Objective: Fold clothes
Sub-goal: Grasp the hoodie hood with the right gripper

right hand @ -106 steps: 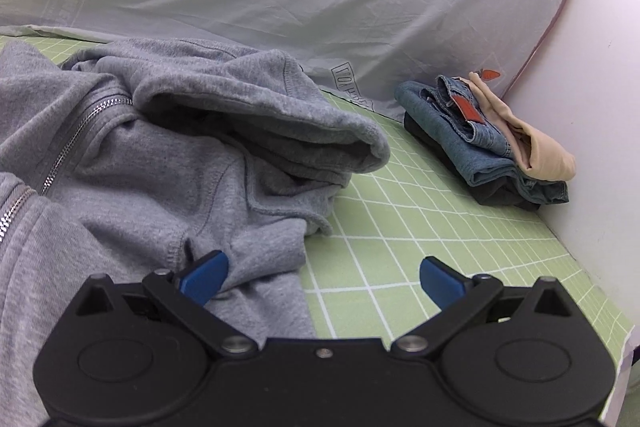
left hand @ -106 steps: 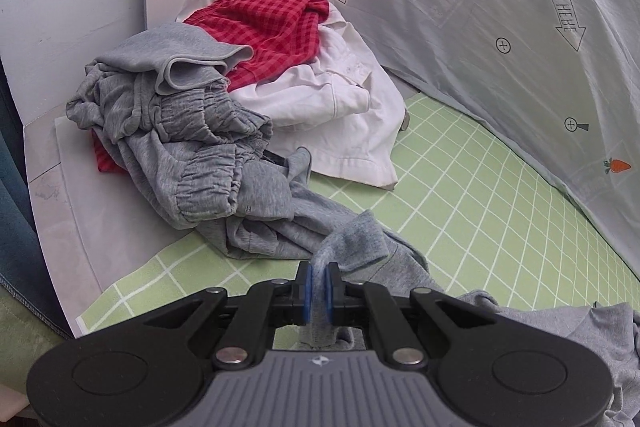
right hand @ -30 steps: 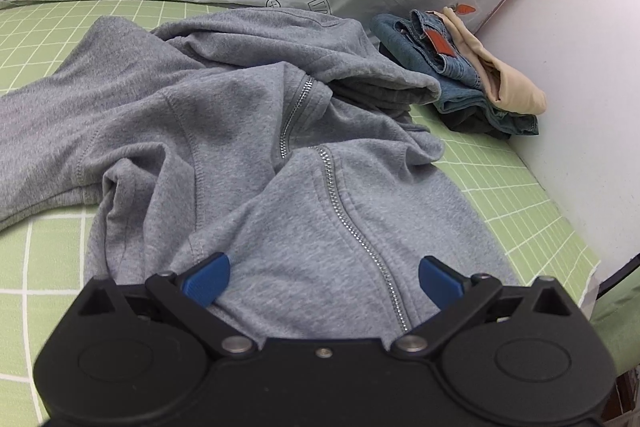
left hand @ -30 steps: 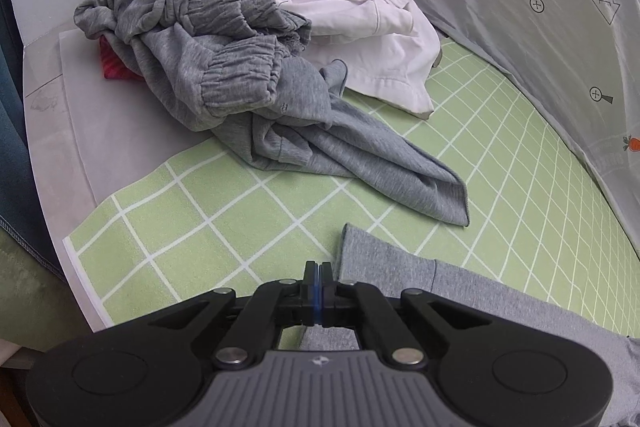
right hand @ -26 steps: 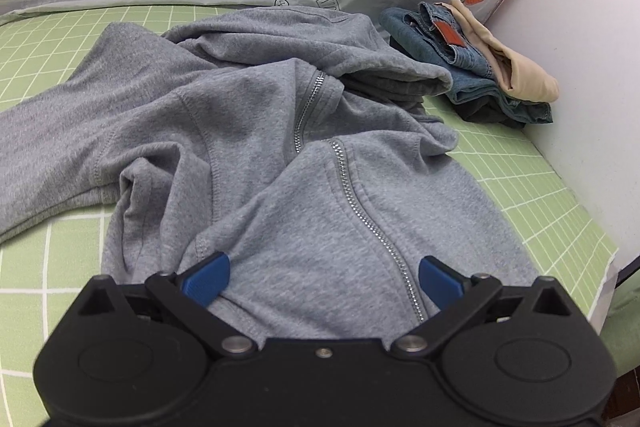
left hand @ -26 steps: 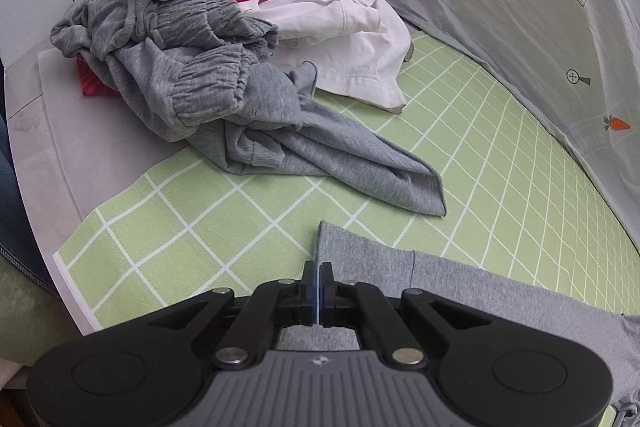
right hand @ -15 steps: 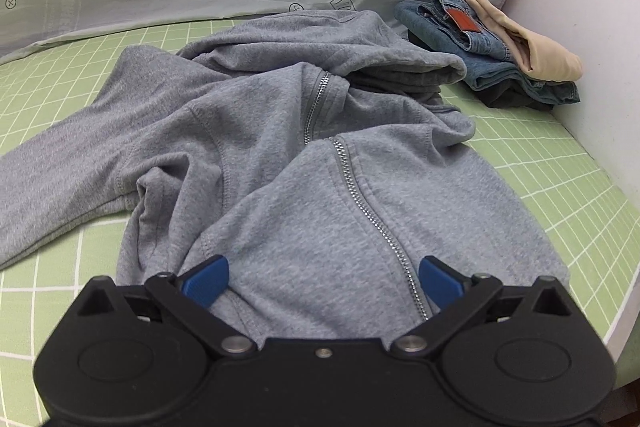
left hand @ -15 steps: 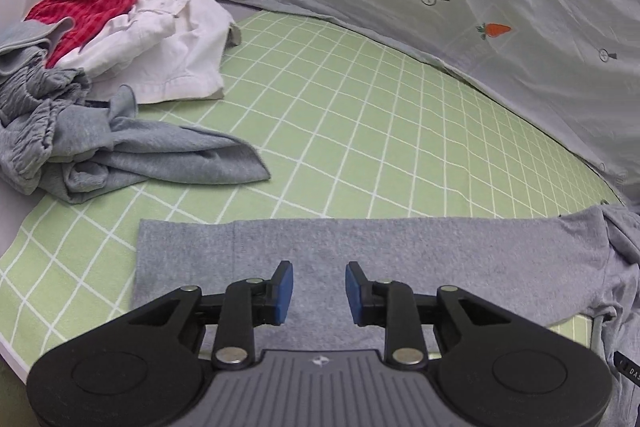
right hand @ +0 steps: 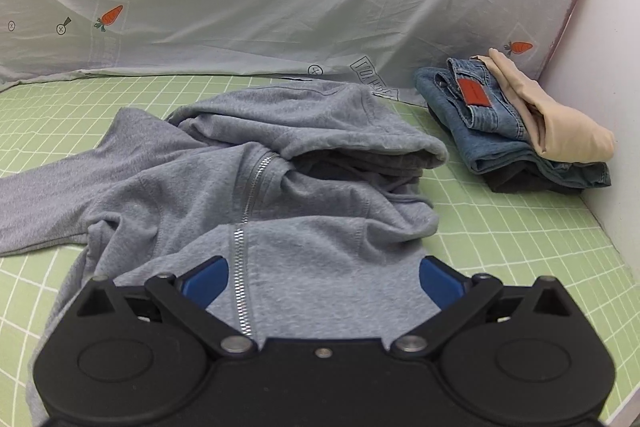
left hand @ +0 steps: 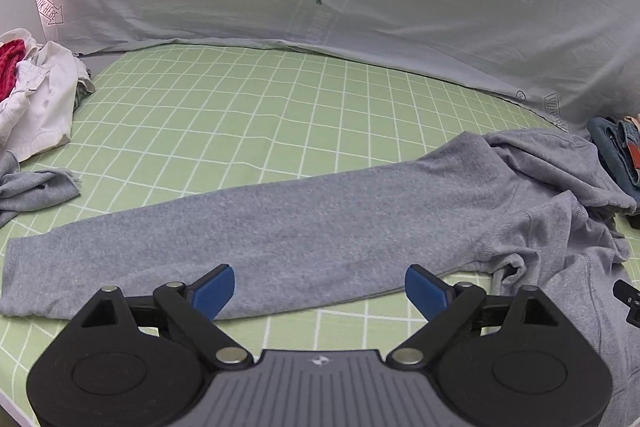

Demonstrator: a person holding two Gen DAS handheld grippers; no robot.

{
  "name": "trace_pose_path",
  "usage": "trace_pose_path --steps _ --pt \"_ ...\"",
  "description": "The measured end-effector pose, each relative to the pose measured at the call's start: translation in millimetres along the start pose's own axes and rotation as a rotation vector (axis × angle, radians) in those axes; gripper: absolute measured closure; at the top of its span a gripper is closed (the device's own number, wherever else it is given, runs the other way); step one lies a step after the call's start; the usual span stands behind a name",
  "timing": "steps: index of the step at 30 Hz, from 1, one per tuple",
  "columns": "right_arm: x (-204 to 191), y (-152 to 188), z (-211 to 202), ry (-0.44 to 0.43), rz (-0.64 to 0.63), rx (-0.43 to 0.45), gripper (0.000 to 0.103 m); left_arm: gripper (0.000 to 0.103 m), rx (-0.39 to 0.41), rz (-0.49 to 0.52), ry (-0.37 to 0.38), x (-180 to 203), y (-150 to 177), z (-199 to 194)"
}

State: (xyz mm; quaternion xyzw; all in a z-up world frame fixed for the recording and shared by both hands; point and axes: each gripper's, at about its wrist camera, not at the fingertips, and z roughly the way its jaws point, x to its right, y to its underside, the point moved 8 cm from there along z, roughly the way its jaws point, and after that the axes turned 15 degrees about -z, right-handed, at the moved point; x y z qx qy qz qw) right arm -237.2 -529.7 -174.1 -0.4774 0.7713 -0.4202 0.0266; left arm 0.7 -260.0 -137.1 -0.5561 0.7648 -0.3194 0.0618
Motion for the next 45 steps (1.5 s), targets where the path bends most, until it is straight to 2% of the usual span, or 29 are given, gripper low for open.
trace_pose_path --steps 3,9,15,18,19,20,21,22,23,26,30,32,34,37,38,39,41,43,45 --pt "29.0 3.0 14.5 -0.005 -0.026 -0.005 0.001 0.011 -0.022 -0.010 0.007 33.2 12.0 9.9" --pt "67.9 2.9 47.6 -0.006 -0.094 -0.001 0.022 0.010 -0.069 -0.034 -0.023 80.5 24.6 34.9" --pt "73.9 -28.8 93.0 0.060 -0.190 0.046 0.023 0.010 -0.103 0.051 -0.066 103.3 16.8 60.9" --pt "70.9 -47.3 123.3 0.061 -0.251 0.053 0.025 0.010 -0.126 0.075 -0.082 109.3 4.3 83.3" --pt "70.9 -54.4 132.7 0.058 -0.264 0.057 0.030 0.010 -0.133 0.078 -0.088 110.9 -0.7 91.4" --pt "72.6 -63.2 140.2 0.055 -0.263 0.067 0.040 0.010 -0.129 0.078 -0.093 111.4 -7.7 98.7" --pt "74.1 -72.5 147.1 0.050 -0.261 0.080 0.049 0.010 -0.124 0.078 -0.097 111.8 -14.7 105.9" --pt "76.9 -85.6 152.7 0.045 -0.254 0.104 0.070 0.010 -0.120 0.077 -0.102 112.3 -21.7 113.2" --pt "83.1 -103.6 158.4 0.049 -0.246 0.133 0.087 0.010 -0.116 0.077 -0.106 112.7 -28.7 120.4" --pt "101.8 -157.6 175.1 0.059 -0.220 0.219 0.094 0.010 -0.109 0.081 -0.115 110.3 -45.3 139.1" --pt "131.4 -244.2 180.6 0.118 -0.180 0.378 0.095 0.010 -0.107 0.087 -0.120 106.8 -55.5 156.3" --pt "141.4 -284.8 174.1 0.147 -0.134 0.466 0.103 0.010 -0.118 0.081 -0.133 101.5 -55.1 162.7" --pt "142.6 -308.1 167.7 0.183 -0.118 0.528 0.103 0.010 -0.131 0.063 -0.150 94.5 -52.9 168.0" --pt "127.5 -308.5 184.2 0.128 -0.127 0.470 0.101 0.010 -0.144 0.019 -0.162 84.4 -49.0 172.4" --pt "122.4 -308.5 189.6 0.109 -0.130 0.451 0.096 0.009 -0.143 0.007 -0.162 82.0 -48.2 172.8" --pt "116.8 -303.6 195.7 0.086 -0.131 0.422 0.092 0.009 -0.142 0.005 -0.164 81.3 -47.9 172.3" --pt "104.4 -276.2 208.8 0.028 -0.126 0.338 0.069 0.009 -0.145 0.021 -0.164 81.9 -47.3 171.9" --pt "94.9 -248.7 215.3 -0.012 -0.113 0.276 0.063 0.009 -0.147 0.037 -0.166 82.5 -46.5 172.4" --pt "89.0 -224.2 221.0 -0.058 -0.073 0.206 0.062 0.006 -0.148 0.037 -0.171 82.0 -45.8 173.7"
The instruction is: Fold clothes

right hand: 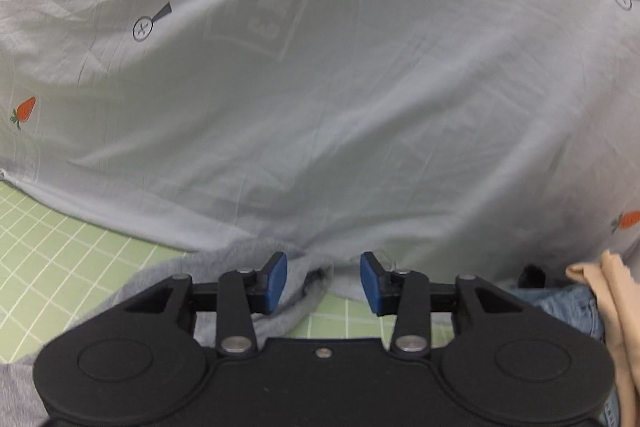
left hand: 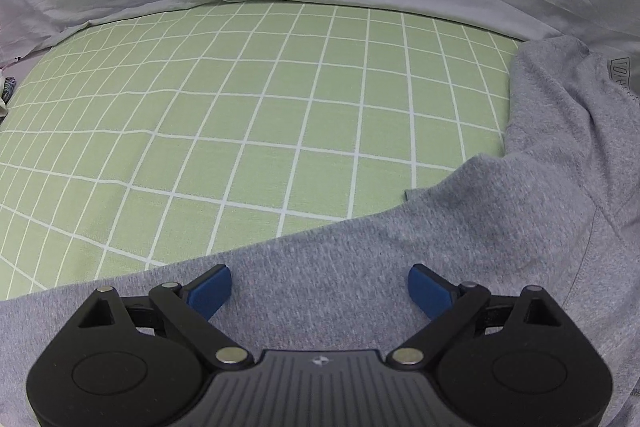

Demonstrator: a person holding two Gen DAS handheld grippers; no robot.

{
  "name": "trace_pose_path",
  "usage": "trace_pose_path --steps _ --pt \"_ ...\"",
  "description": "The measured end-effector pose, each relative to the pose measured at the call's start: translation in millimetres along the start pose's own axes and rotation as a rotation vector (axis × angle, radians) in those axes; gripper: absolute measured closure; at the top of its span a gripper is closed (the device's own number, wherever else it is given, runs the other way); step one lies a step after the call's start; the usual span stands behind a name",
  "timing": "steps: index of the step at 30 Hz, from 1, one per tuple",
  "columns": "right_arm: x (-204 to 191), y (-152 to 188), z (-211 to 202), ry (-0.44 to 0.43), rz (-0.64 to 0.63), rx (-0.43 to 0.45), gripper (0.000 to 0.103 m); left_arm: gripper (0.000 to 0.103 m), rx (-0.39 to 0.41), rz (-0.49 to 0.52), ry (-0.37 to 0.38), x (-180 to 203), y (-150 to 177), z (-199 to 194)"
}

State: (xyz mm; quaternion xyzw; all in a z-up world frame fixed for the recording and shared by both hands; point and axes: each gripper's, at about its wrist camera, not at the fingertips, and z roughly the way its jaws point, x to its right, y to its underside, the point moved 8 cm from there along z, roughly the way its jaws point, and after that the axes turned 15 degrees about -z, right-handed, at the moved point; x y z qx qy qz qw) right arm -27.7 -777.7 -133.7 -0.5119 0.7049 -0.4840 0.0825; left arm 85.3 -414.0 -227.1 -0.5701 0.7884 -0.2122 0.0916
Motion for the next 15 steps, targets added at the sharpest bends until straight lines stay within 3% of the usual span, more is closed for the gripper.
trace_pose_path --steps 4,10,12,13,15 --pt "-15.2 34.8 7.2 -0.105 0.074 -0.109 0.062 0.001 -0.013 -0.015 -0.013 -1.1 -1.5 3.9" --pt "-38.2 48.3 33.5 -0.279 0.241 -0.177 0.058 0.000 -0.017 -0.011 -0.009 -1.6 -2.3 7.2" --pt "-46.0 46.8 43.4 -0.318 0.279 -0.190 0.046 0.000 -0.012 -0.001 -0.002 -2.2 -1.3 6.6" --pt "-50.3 46.0 49.7 -0.328 0.283 -0.202 0.034 0.000 -0.010 0.005 0.002 -1.8 -1.7 7.1" --pt "-58.8 45.6 64.0 -0.331 0.262 -0.243 0.030 0.000 -0.005 0.014 0.008 -1.9 -2.2 7.9"
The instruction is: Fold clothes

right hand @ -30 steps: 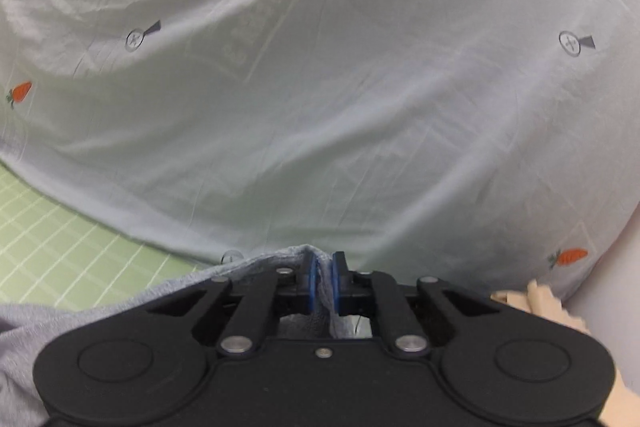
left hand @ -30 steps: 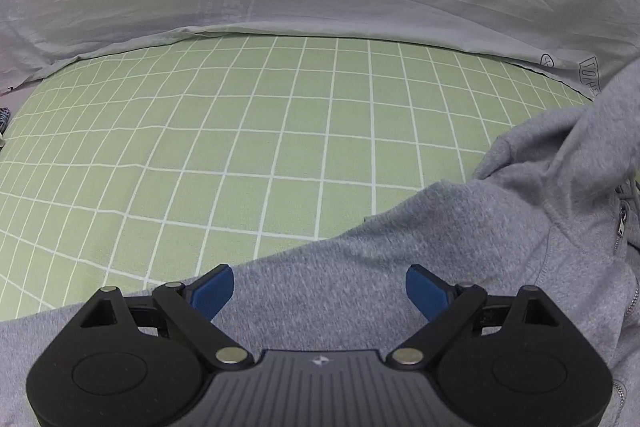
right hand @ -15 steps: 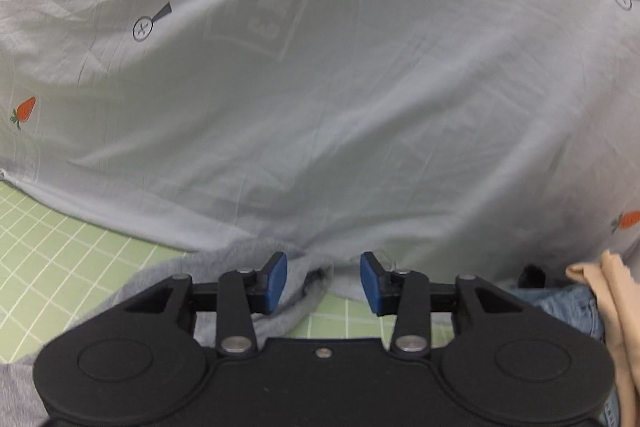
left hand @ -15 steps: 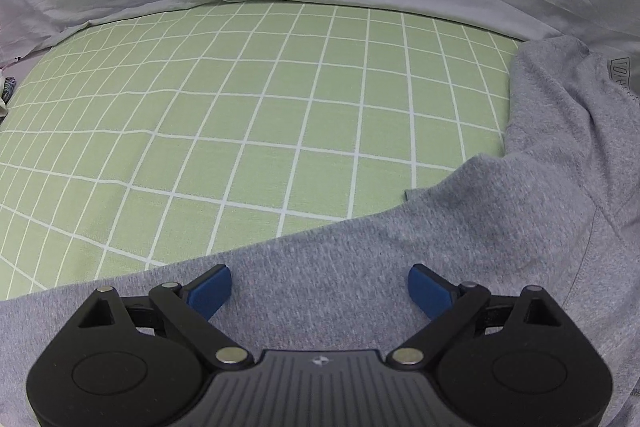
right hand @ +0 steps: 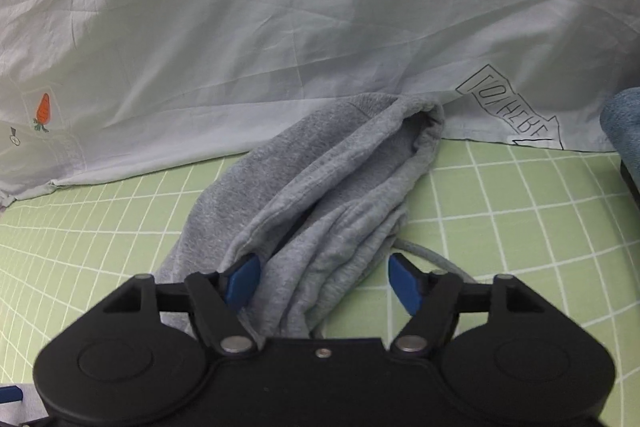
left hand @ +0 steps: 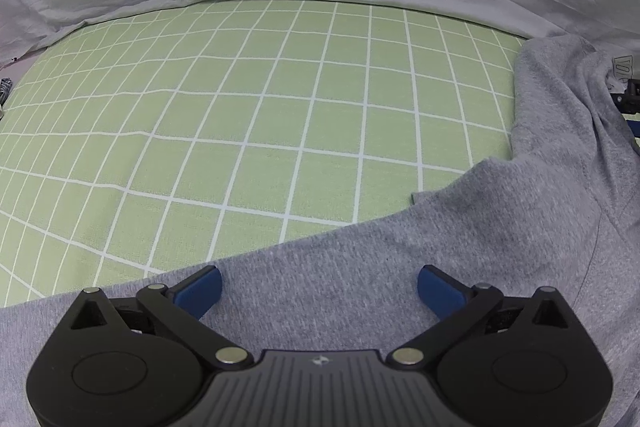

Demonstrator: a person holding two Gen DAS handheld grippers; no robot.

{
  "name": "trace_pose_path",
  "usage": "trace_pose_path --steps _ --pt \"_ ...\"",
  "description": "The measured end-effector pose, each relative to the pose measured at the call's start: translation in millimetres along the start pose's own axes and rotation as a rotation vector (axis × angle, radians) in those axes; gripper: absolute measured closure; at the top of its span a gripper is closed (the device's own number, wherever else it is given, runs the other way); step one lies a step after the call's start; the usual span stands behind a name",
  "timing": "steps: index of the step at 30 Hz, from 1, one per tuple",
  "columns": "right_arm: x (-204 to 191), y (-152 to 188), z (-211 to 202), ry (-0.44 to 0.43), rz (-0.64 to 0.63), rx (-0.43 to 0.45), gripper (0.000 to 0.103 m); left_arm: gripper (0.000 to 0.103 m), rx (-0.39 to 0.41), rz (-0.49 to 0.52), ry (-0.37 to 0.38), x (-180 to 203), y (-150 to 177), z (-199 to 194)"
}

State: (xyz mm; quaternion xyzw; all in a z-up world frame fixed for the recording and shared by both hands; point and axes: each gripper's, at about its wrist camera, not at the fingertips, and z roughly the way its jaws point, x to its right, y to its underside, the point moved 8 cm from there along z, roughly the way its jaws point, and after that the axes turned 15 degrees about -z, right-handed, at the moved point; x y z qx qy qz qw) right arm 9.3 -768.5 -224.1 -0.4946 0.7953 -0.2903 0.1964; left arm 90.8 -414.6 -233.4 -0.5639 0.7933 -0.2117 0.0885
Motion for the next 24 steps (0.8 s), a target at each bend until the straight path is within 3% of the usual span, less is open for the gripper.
trace_pose_path --steps 1,2,5,8,10,12,14,16,18,19,20,24 --pt "-2.3 -3.0 4.3 -0.011 -0.009 -0.006 0.044 0.000 0.003 -0.002 0.000 -1.4 -0.7 0.3" --pt "-4.6 -5.9 8.7 -0.021 -0.019 -0.013 0.077 0.000 0.007 -0.006 0.000 -3.0 -1.5 0.7" --pt "-14.3 -25.7 12.1 -0.012 -0.088 0.004 0.091 0.000 0.023 -0.059 -0.023 -18.0 -4.8 0.4" --pt "-29.7 -68.6 -9.5 0.065 -0.224 0.150 0.092 0.000 0.045 -0.110 -0.048 -38.8 -8.0 -0.2" --pt "-36.5 -91.2 -18.9 0.090 -0.248 0.219 0.092 0.000 0.051 -0.119 -0.052 -48.2 -9.6 -0.7" --pt "-41.5 -107.3 -21.6 0.104 -0.251 0.253 0.089 0.000 0.054 -0.124 -0.056 -55.6 -10.5 -1.6" --pt "-45.4 -100.8 -2.4 0.111 -0.295 0.161 0.071 0.000 0.054 -0.127 -0.060 -61.0 -10.9 -2.9" --pt "-45.5 -86.1 -4.9 0.147 -0.327 0.139 0.061 0.000 0.053 -0.137 -0.076 -63.9 -10.8 -4.2" --pt "-43.7 -68.7 -18.2 0.181 -0.332 0.151 0.039 0.000 0.053 -0.151 -0.095 -69.3 -9.6 -6.9" --pt "-40.6 -57.0 -31.2 0.204 -0.322 0.162 0.017 0.000 0.053 -0.158 -0.104 -72.5 -8.6 -8.6" --pt "-37.6 -44.8 -43.6 0.225 -0.315 0.171 0.011 0.000 0.057 -0.159 -0.108 -75.7 -6.4 -11.2" --pt "-27.7 16.4 -86.1 0.289 -0.321 0.149 0.007 0.000 0.047 -0.188 -0.131 -91.1 2.8 -17.5"
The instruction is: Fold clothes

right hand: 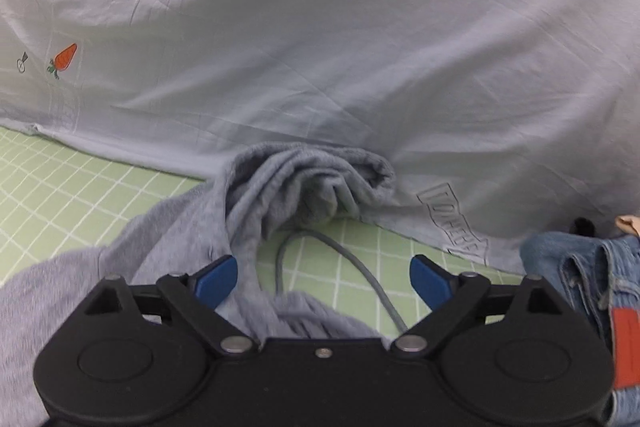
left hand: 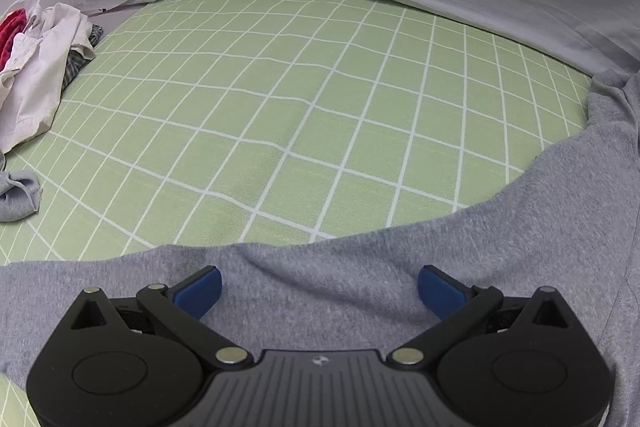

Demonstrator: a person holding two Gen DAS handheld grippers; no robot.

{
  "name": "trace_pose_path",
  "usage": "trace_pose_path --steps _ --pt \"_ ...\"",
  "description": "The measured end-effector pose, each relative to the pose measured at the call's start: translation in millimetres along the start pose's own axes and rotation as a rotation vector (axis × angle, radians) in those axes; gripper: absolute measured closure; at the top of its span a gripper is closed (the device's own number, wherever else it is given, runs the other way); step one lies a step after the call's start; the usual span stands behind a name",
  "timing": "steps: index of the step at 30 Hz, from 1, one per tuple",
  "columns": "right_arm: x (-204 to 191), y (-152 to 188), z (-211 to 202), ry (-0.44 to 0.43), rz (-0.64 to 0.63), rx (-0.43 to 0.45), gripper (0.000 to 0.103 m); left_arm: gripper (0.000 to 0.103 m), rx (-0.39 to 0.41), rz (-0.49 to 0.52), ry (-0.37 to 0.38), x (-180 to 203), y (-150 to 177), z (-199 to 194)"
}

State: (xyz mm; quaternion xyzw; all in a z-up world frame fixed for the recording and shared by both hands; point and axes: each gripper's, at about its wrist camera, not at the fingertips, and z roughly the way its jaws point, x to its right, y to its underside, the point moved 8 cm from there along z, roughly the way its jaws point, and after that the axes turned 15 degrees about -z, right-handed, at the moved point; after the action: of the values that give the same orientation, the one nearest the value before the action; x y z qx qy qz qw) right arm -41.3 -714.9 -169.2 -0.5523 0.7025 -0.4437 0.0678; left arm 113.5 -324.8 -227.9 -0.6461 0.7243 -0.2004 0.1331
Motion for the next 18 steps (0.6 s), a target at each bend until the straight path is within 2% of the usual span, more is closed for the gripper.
trace_pose_path --steps 3,5,10,15,18 --pt "-1.8 49.4 -31.9 0.007 0.026 -0.067 0.005 0.000 -0.015 -0.062 0.001 -16.5 2.2 -3.4" --pt "-3.3 88.6 -52.1 0.009 0.063 -0.144 0.005 0.000 -0.009 -0.100 0.013 -27.3 3.2 -6.2" --pt "-8.8 155.7 -86.5 0.041 0.135 -0.281 0.004 0.000 0.024 -0.043 0.005 -33.9 6.0 -10.4" --pt "-20.9 173.5 -106.1 0.040 0.261 -0.321 0.003 0.000 0.045 -0.044 0.005 -55.8 7.5 -10.8" --pt "-41.2 163.7 -119.7 0.066 0.203 -0.315 0.003 0.000 0.044 -0.013 0.018 -62.8 5.0 -10.4"
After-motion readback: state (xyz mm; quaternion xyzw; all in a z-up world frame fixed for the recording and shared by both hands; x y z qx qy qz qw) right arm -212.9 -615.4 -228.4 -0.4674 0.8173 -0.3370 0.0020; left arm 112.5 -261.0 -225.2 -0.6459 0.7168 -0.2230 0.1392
